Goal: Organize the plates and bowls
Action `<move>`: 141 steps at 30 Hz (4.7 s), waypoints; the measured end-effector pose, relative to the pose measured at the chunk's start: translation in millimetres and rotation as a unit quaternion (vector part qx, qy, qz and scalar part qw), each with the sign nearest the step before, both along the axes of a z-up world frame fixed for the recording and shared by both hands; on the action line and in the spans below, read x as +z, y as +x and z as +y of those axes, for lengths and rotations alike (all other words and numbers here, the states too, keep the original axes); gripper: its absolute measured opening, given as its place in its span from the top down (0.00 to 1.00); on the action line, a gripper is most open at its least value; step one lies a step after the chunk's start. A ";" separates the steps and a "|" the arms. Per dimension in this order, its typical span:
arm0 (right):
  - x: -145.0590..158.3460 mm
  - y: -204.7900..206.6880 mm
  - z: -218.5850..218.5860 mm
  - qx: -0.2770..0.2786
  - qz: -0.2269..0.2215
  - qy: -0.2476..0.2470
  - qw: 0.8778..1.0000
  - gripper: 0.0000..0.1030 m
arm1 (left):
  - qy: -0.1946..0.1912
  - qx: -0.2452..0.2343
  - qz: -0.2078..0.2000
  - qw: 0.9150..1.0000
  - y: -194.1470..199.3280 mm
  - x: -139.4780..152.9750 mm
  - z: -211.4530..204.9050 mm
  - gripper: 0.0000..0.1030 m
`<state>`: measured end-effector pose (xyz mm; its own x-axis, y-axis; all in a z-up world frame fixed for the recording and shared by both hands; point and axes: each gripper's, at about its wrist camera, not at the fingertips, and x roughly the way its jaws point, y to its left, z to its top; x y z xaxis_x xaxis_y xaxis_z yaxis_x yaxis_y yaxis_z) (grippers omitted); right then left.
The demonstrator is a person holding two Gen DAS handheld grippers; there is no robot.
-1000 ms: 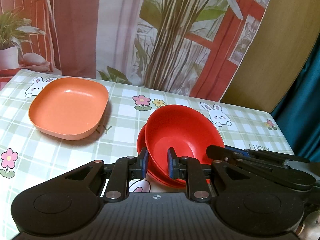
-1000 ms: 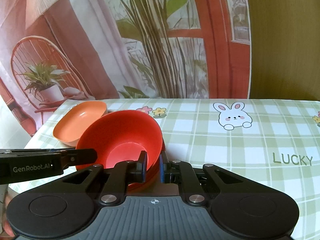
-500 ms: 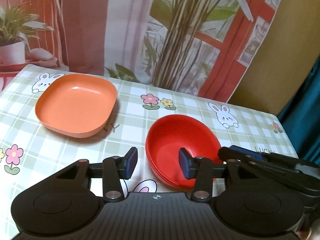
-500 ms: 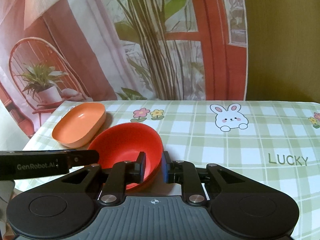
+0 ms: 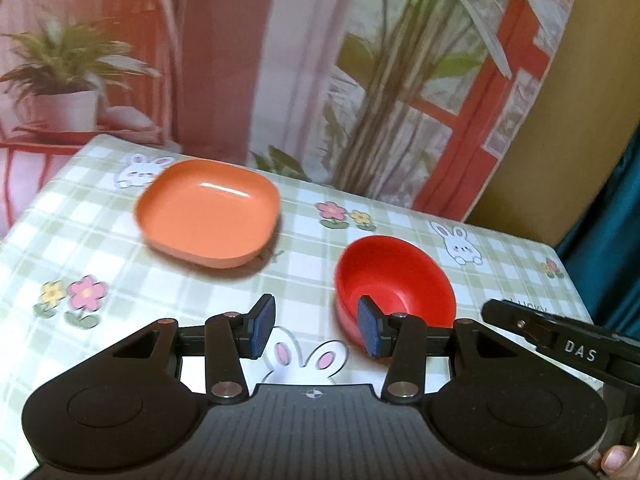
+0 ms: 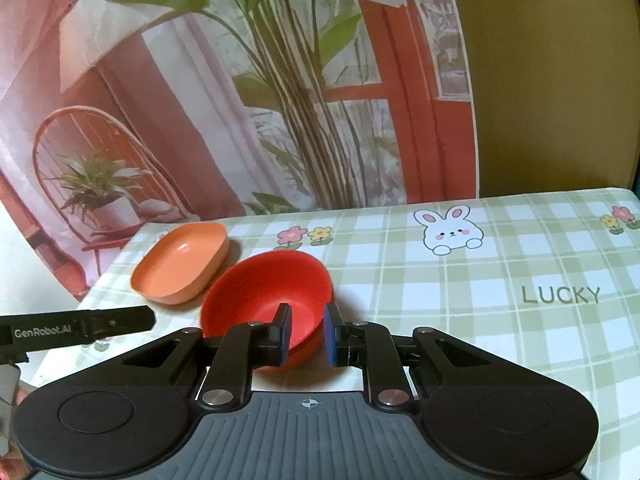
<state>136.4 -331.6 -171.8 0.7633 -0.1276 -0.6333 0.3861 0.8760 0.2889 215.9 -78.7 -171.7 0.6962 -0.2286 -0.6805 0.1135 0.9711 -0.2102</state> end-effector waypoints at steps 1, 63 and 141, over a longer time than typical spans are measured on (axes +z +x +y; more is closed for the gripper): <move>1.5 -1.4 1.9 0.002 0.000 -0.001 1.000 0.83 | 0.000 0.006 -0.002 1.000 -4.8 1.3 3.9 0.54; -32.7 250.2 77.7 0.073 0.147 -0.076 0.984 0.75 | -0.042 0.130 -0.002 0.991 119.1 -61.1 146.5 0.41; 34.3 -74.4 60.2 0.019 -0.053 0.014 0.998 0.88 | 0.010 0.016 -0.023 1.000 -119.6 34.1 -3.2 0.86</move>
<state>61.9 -271.4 -137.5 0.8298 -0.0818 -0.5520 0.3198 0.8803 0.3504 96.2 -81.8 -137.6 0.7338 -0.1932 -0.6513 0.0924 0.9782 -0.1861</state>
